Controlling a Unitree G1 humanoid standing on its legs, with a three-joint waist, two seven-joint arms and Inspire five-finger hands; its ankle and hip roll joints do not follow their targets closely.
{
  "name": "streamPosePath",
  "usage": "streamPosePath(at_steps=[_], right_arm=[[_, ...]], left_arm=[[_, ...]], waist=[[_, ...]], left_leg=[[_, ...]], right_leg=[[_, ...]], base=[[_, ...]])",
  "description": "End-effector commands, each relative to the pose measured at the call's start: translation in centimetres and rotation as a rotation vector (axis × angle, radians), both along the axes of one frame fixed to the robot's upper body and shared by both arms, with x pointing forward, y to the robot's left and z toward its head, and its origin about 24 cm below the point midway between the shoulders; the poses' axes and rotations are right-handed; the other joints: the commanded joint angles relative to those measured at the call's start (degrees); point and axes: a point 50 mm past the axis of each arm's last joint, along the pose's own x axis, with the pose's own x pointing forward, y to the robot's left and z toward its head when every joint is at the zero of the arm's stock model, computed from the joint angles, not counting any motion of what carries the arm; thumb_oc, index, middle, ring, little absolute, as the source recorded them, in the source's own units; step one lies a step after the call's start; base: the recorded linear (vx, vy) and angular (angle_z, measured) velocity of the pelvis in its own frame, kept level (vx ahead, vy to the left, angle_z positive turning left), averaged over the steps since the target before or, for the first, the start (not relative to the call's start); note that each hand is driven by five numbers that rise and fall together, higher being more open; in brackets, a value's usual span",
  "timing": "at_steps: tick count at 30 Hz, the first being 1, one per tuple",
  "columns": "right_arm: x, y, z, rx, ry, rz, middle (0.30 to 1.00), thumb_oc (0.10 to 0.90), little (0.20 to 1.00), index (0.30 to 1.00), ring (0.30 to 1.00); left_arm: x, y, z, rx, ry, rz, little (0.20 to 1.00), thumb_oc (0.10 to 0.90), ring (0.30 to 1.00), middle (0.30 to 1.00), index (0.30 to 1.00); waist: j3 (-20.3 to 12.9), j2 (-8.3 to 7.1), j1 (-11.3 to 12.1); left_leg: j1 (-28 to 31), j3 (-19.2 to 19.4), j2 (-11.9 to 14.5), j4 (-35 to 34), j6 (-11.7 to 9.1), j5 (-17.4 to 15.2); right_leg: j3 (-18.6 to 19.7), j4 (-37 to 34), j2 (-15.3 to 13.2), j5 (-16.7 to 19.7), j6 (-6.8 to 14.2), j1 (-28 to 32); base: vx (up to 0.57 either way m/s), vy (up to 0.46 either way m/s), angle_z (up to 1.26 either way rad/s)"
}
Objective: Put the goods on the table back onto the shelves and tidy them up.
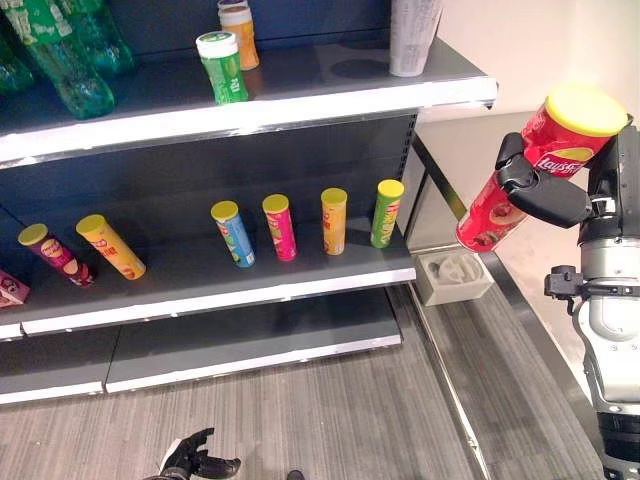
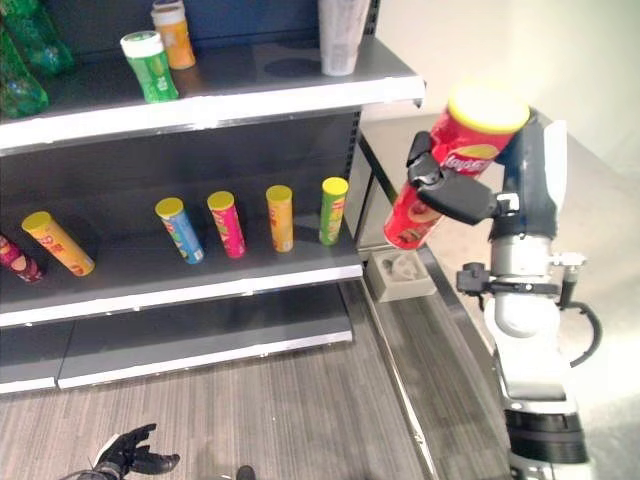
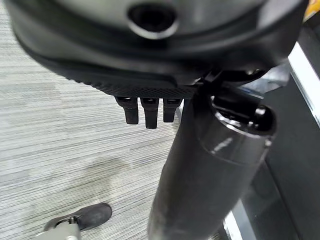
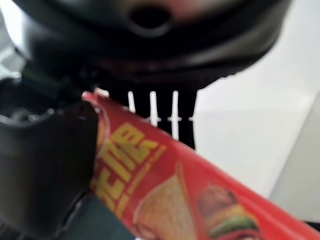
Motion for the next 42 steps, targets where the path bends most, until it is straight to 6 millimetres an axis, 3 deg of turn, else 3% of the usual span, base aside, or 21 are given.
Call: streamPosePath(at_steps=[1, 7, 10, 12, 15, 19, 20, 21, 22, 25, 27, 29, 31, 32, 33, 35, 36, 37, 39, 40, 42], right_arm=[[-2.9, 1.0, 7.6, -0.039, -0.402, 0.081, 0.3, 0.4, 0.3, 0.3, 0.3], [-2.9, 2.7, 7.6, 0.001, -0.404, 0.234, 0.3, 0.4, 0.3, 0.3, 0.3], [-2.9, 3.9, 7.4, -0.003, -0.392, 0.316, 0.3, 0.4, 0.3, 0.3, 0.3], [-2.6, 5.3, 6.8, -0.033, -0.336, 0.401, 0.3, 0.4, 0.3, 0.3, 0.3], [-2.4, 6.3, 6.2, -0.058, -0.294, 0.448, 0.3, 0.4, 0.3, 0.3, 0.3], [-2.4, 7.0, 5.4, -0.1, -0.254, 0.47, 0.3, 0.4, 0.3, 0.3, 0.3], [-2.4, 7.1, 5.4, -0.101, -0.253, 0.47, 0.3, 0.4, 0.3, 0.3, 0.3], [-2.4, 7.3, 5.1, -0.104, -0.245, 0.474, 0.3, 0.4, 0.3, 0.3, 0.3], [-2.2, 7.4, 4.5, -0.094, -0.216, 0.472, 0.3, 0.4, 0.3, 0.3, 0.3], [-2.1, 7.2, 3.5, -0.064, -0.177, 0.467, 0.3, 0.4, 0.3, 0.3, 0.3], [-2.1, 7.1, 3.2, -0.058, -0.165, 0.45, 0.3, 0.4, 0.3, 0.3, 0.3], [-2.0, 7.1, 2.4, -0.051, -0.143, 0.421, 0.3, 0.4, 0.3, 0.3, 0.3], [-1.5, 8.3, 1.7, -0.025, -0.13, 0.446, 0.3, 0.4, 0.3, 0.3, 0.3], [-1.3, 8.6, 1.4, -0.008, -0.122, 0.453, 0.3, 0.4, 0.3, 0.3, 0.3], [-1.2, 8.8, 1.2, -0.006, -0.111, 0.458, 0.3, 0.4, 0.3, 0.3, 0.3], [-1.0, 9.1, 0.9, -0.016, -0.084, 0.473, 0.3, 0.4, 0.3, 0.3, 0.3], [-1.0, 9.1, 0.9, -0.017, -0.084, 0.474, 0.3, 0.4, 0.3, 0.3, 0.3], [-0.9, 9.3, 0.9, -0.019, -0.083, 0.485, 0.3, 0.4, 0.3, 0.3, 0.3], [-0.5, 10.2, 0.8, -0.04, -0.071, 0.523, 0.3, 0.4, 0.3, 0.3, 0.3], [-0.5, 10.2, 0.8, -0.04, -0.071, 0.523, 0.3, 0.4, 0.3, 0.3, 0.3], [0.3, 10.7, 0.7, -0.078, -0.053, 0.522, 0.3, 0.4, 0.3, 0.3, 0.3]], left_arm=[[-0.7, 0.8, 0.3, 0.007, -0.008, -0.003, 0.9, 0.8, 0.9, 0.9, 0.9], [-1.2, -0.7, -0.4, -0.069, -0.007, 0.068, 0.9, 0.8, 0.9, 0.9, 0.9], [-1.1, -1.0, -0.4, -0.074, -0.012, 0.059, 0.9, 0.8, 0.9, 0.9, 0.9], [-0.1, -1.2, -0.2, -0.07, -0.031, 0.033, 0.9, 0.8, 0.9, 0.9, 0.9], [0.0, -1.4, -0.2, -0.066, -0.032, 0.015, 0.9, 0.8, 0.9, 0.9, 0.9], [0.8, -1.6, 0.0, -0.053, -0.055, -0.016, 0.9, 0.8, 0.9, 0.9, 0.9], [0.8, -1.7, 0.0, -0.054, -0.055, -0.015, 0.9, 0.8, 0.9, 0.9, 0.9], [1.0, -1.8, 0.0, -0.045, -0.059, -0.04, 0.9, 0.8, 0.9, 0.9, 0.9], [1.0, -2.0, 0.1, -0.044, -0.059, -0.061, 0.9, 0.8, 0.9, 0.9, 0.9], [0.7, -2.5, -0.2, -0.045, -0.032, -0.11, 0.9, 0.8, 0.9, 0.9, 0.9], [0.8, -2.4, -0.2, -0.033, -0.028, -0.124, 0.9, 0.8, 0.9, 0.9, 0.9], [0.9, -1.9, -0.1, -0.005, -0.018, -0.145, 0.9, 0.8, 0.9, 0.9, 0.9], [0.3, -0.7, 0.1, 0.045, 0.005, -0.149, 0.9, 0.8, 0.9, 0.9, 0.9], [-0.2, -0.2, 0.0, 0.062, 0.024, -0.134, 0.9, 0.8, 0.9, 0.9, 0.9], [-0.5, 0.1, 0.0, 0.069, 0.036, -0.125, 0.9, 0.8, 0.9, 0.9, 0.9], [-1.1, 0.5, 0.0, 0.07, 0.051, -0.101, 0.9, 0.8, 0.9, 0.9, 0.9], [-1.1, 0.4, -0.1, 0.07, 0.051, -0.1, 0.9, 0.8, 0.9, 0.9, 0.9], [-1.6, 0.5, -0.2, 0.068, 0.067, -0.087, 0.9, 0.8, 0.9, 0.9, 0.9], [-2.5, 0.6, -0.6, 0.063, 0.092, -0.03, 0.9, 0.8, 0.9, 0.9, 0.9], [-2.5, 0.6, -0.6, 0.063, 0.092, -0.029, 0.9, 0.8, 0.9, 0.9, 0.9], [-1.7, 0.3, -0.5, 0.048, 0.06, -0.009, 0.9, 0.8, 0.9, 0.9, 0.9]], waist=[[-3.08, -3.94, 3.03], [-3.52, -4.73, 4.46], [-2.56, -4.66, 4.64], [-0.33, -4.72, 4.06], [-0.25, -4.16, 3.46], [0.29, -3.33, 0.83], [0.36, -3.22, 0.78], [-0.03, -2.21, -0.65], [-1.02, -0.54, -1.38], [-2.7, 1.07, -1.93], [-3.07, 0.86, -1.9], [-3.61, 0.19, -1.75], [-2.89, -1.05, -0.89], [-2.56, -0.97, -0.6], [-2.02, -1.0, -0.78], [-1.1, -0.68, -1.27], [-1.11, -0.63, -1.15], [-1.02, -0.27, -1.06], [-0.24, 0.12, -0.24], [-0.27, 0.17, -0.24], [0.73, -1.1, 0.15]], left_leg=[[-2.55, -2.29, -2.84, -1.16, -1.41, -2.18], [-7.14, -4.49, -0.7, 1.36, -3.71, 0.42], [-9.88, -5.51, -0.48, 3.31, -4.49, 1.62], [-14.24, -1.49, 1.3, 7.11, -5.1, 3.25], [-13.16, -1.82, 3.22, 7.35, -5.45, 2.69], [-7.82, -2.35, 11.14, 7.17, -7.11, 1.96], [-7.69, -2.38, 11.24, 7.09, -7.17, 1.97], [-6.44, -0.75, 14.88, 7.51, -8.42, 3.77], [-4.54, -1.03, 15.36, 6.2, -9.88, 4.05], [-2.45, -0.24, 12.77, 0.25, -10.27, 1.39], [-1.83, 0.02, 11.04, -1.44, -10.04, 1.01], [-1.52, -0.34, 6.95, -2.23, -8.46, -1.08], [0.38, 1.19, 0.75, -2.43, -4.46, -4.62], [0.7, 1.92, 0.26, -2.43, -3.99, -4.95], [0.93, 2.26, -0.16, -2.43, -3.48, -4.9], [1.22, 2.34, -0.4, -2.43, -2.61, -4.67], [1.25, 2.49, -0.31, -2.43, -2.66, -4.72], [1.28, 2.58, -0.27, -2.43, -2.37, -4.52], [1.1, 2.66, -0.64, -2.43, -1.74, -3.84], [1.07, 2.69, -0.55, -2.43, -1.8, -3.87], [0.68, 1.82, -1.69, -2.41, -1.81, -3.7]], right_leg=[[0.1, -9.33, 7.43, -4.22, -4.39, 4.59], [-1.17, -21.72, 10.74, -1.06, -5.21, 9.31], [-2.37, -21.92, 10.8, -1.3, -5.58, 9.36], [-5.92, -21.92, 9.66, -0.94, -6.13, 9.27], [-7.26, -21.92, 8.65, -0.04, -6.0, 9.2], [-9.56, -21.16, 4.9, 1.6, -4.73, 7.99], [-9.59, -21.17, 5.01, 1.58, -4.75, 8.12], [-10.73, -20.65, 2.81, 2.31, -3.73, 7.46], [-10.62, -20.09, 1.48, 2.92, -2.78, 7.26], [-11.73, -19.0, -2.28, 5.14, -0.95, 6.74], [-12.08, -18.62, -4.03, 6.07, -0.11, 6.26], [-12.69, -17.63, -8.22, 8.09, 1.38, 6.19], [-12.2, -12.83, -14.81, 12.55, 2.46, 4.19], [-12.75, -11.42, -15.06, 12.88, 2.22, 3.59], [-12.04, -9.3, -14.56, 12.96, 1.71, 2.8], [-8.16, -6.14, -10.59, 10.22, 0.48, 0.61], [-7.97, -5.94, -10.52, 10.08, 0.41, 0.43], [-7.09, -5.61, -7.98, 7.99, -0.3, -0.3], [-9.28, -5.0, -1.6, 4.27, -2.29, -2.5], [-9.27, -4.91, -1.53, 4.17, -2.36, -2.58], [-6.71, -10.92, 4.86, 2.58, -3.55, -2.14]], base=[[-0.02, -0.179, -0.15], [-0.08, -0.195, 0.06], [-0.17, -0.102, 0.54], [-0.27, -0.016, 0.87], [-0.12, 0.114, 0.8], [-0.1, 0.21, 0.27], [-0.1, 0.371, 0.55], [-0.07, 0.526, 0.66], [-0.07, 0.681, 0.49], [-0.01, 0.429, 0.45], [-0.03, 0.312, 0.56], [-0.01, 0.512, 0.6], [0.0, 0.597, 0.61], [-0.05, 0.407, -0.07], [-0.05, 0.251, -0.12], [-0.03, 0.166, -0.12], [0.01, 0.104, 0.07], [0.01, 0.118, 0.15], [0.0, 0.107, 0.09], [-0.02, 0.008, -0.22], [0.03, -0.051, -0.14]])
